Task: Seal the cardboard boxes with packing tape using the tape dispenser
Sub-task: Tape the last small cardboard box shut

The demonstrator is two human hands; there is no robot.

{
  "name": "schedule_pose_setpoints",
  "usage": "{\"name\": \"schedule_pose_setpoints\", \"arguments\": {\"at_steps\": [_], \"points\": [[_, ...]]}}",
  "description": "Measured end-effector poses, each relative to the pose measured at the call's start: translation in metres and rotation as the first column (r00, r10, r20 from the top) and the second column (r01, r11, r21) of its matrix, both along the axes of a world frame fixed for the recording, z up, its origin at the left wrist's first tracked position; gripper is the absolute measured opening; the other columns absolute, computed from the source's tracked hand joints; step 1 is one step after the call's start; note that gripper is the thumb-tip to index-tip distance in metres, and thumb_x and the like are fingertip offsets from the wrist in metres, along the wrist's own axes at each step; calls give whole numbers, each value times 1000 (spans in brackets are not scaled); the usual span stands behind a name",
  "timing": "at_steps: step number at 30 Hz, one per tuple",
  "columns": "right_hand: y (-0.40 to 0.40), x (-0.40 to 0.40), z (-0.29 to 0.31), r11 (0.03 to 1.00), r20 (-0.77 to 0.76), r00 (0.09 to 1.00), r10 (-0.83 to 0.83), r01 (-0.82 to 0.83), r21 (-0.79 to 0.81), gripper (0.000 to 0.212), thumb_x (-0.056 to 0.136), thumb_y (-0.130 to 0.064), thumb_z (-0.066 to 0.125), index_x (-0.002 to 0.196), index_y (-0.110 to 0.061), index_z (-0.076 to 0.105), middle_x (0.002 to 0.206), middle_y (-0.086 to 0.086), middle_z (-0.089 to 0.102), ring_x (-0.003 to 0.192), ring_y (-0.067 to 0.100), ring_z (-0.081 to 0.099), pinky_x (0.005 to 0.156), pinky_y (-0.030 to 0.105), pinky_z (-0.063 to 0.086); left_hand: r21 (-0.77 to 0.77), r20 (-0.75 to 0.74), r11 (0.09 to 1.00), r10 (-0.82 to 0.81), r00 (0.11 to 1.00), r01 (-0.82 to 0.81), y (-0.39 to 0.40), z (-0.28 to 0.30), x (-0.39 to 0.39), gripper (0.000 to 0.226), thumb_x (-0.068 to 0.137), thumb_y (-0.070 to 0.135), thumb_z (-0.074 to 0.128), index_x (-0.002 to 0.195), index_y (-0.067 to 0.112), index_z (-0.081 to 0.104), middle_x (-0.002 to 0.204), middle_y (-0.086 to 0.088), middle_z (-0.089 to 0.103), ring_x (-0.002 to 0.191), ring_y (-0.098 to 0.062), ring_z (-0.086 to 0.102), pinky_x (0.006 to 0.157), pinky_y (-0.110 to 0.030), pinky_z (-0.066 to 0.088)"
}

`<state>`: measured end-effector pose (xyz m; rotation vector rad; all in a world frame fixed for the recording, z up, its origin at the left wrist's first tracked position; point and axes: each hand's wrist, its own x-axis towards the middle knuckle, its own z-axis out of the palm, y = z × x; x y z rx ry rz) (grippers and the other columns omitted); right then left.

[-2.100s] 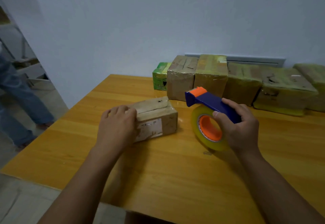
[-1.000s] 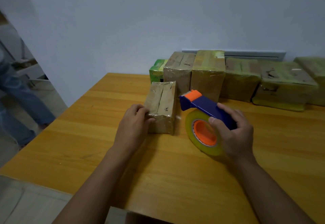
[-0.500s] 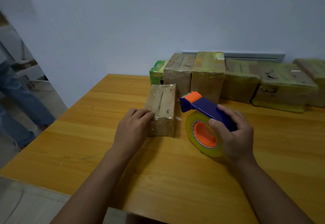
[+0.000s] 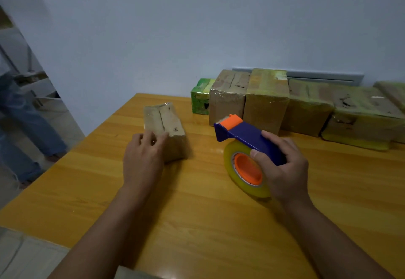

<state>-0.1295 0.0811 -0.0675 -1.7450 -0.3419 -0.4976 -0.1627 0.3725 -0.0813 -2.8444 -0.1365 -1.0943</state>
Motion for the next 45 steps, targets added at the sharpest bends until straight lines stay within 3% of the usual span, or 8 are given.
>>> {"name": "schedule_pose_setpoints", "arguments": {"at_steps": [9, 15, 22, 30, 34, 36, 41, 45], "points": [[55, 30, 1, 999, 34, 999, 24, -22, -46, 60, 70, -55, 64, 122, -26, 64, 109, -7, 57, 96, 4, 57, 69, 13, 48, -263, -190, 959, 58, 980, -108, 52, 5, 79, 45, 82, 4, 61, 125, 15, 57, 124, -13, 57, 111, -34, 53, 73, -41, 46], [51, 38, -1, 997, 35, 999, -4, 6, -71, 57, 69, -56, 62, 120, -32, 60, 109, -12, 56, 96, -1, 55, 68, 12, 48, -259, -354, 958, 26, 935, -125, 60, 8, 141, 64, 89, 23, 54, 148, 26, 29, 159, -4, 22, 138, -29, 32, 102, -42, 38], [35, 36, 2, 995, 15, 999, -43, 44, -91, 54, 68, -56, 64, 118, -36, 60, 108, -12, 57, 95, 5, 57, 71, 22, 50, -381, -412, 920, -79, 908, -93, 49, 7, 154, 82, 92, 35, 56, 156, 27, 5, 163, -9, -6, 149, -33, 4, 119, -46, 17], [1, 3, 22, 997, -71, 995, -65, 63, -34, 48, 68, -42, 70, 114, -32, 64, 101, -12, 55, 88, -3, 56, 66, 12, 46, -683, -230, 719, -381, 896, 130, -58, 30, 70, 40, 98, 41, 50, 132, 21, 56, 134, 2, 56, 114, -14, 55, 90, -32, 47], [-31, -19, 30, 989, -158, 986, -63, 82, 123, 50, 66, -41, 70, 113, -26, 69, 108, -7, 63, 93, 6, 61, 71, 22, 50, -964, -156, 262, -673, 723, 36, -118, 49, 12, 57, 89, 60, 45, 134, 27, 52, 129, 5, 58, 110, -8, 56, 91, -29, 48], [-49, -31, 35, 975, -179, 982, -63, 99, 200, 49, 66, -40, 70, 113, -23, 70, 108, -8, 65, 94, 7, 63, 72, 23, 51, -988, -151, 140, -788, 597, -65, -145, 50, -10, 49, 88, 59, 46, 130, 34, 51, 126, 8, 57, 110, -12, 60, 94, -33, 51], [-96, -59, 37, 949, -244, 970, 1, 76, 306, 36, 75, -32, 76, 109, -24, 70, 108, -2, 68, 96, 17, 66, 80, 38, 56, -996, -86, 70, -766, 637, -50, -200, 56, -44, 25, 99, 26, 51, 124, 25, 57, 111, -3, 67, 92, -18, 70, 78, -30, 58], [-133, -79, 33, 931, -292, 947, 138, -23, 364, 28, 85, -27, 71, 112, -25, 67, 111, 2, 68, 102, 23, 66, 85, 41, 56, -989, -87, 148, -709, 700, 27, -231, 62, -62, 16, 100, 23, 50, 108, 28, 62, 100, 1, 70, 78, -10, 69, 62, -20, 53]]}}
